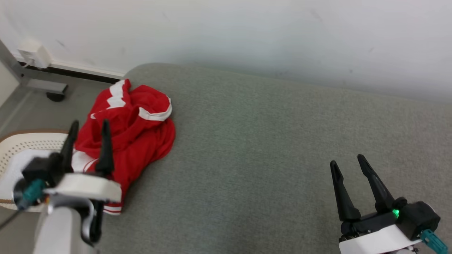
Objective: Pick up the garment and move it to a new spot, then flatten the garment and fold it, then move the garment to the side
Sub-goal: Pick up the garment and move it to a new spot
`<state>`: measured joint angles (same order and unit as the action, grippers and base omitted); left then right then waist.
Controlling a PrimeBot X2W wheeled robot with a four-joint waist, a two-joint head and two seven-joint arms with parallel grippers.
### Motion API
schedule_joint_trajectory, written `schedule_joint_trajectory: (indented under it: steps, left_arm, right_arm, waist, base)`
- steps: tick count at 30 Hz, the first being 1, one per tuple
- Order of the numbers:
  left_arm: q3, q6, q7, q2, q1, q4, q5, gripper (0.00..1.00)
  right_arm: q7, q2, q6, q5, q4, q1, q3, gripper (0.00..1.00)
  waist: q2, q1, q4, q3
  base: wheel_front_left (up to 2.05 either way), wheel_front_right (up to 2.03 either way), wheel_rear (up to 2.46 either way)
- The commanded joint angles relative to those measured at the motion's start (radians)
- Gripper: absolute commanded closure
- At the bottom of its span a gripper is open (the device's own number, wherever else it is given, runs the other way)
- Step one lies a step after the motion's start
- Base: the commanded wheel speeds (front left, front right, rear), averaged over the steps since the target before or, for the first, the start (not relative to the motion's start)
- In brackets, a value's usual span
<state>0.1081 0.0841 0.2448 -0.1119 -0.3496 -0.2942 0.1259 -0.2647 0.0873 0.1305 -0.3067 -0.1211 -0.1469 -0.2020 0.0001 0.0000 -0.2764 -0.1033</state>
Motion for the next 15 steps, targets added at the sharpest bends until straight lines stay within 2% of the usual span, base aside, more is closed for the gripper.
schedule_joint_trajectory:
  steps: [1,5,15]
  left_arm:
    - [0.007,0.005,-0.009,-0.017,-0.041,-0.013,0.012,0.0]
    - [0.003,0.022,-0.1,-0.056,-0.144,-0.087,0.053,0.0]
    - [0.028,0.035,-0.423,-0.187,-0.326,-0.32,0.121,0.0]
  right_arm:
    - [0.001,0.005,0.0,0.006,0.006,-0.017,-0.002,0.0]
    - [0.001,0.009,0.0,-0.001,0.006,-0.034,0.007,0.0]
    - [0.001,0.005,0.0,-0.008,0.003,-0.07,0.007,0.0]
  waist:
    - [-0.0001,0.0,0.029,-0.029]
    - [-0.0001,0.0,0.075,-0.068]
    - [-0.0001,0.0,0.211,-0.124]
  base:
    - [0.0,0.0,0.0]
    - [0.0,0.0,0.0]
    - [0.0,0.0,0.0]
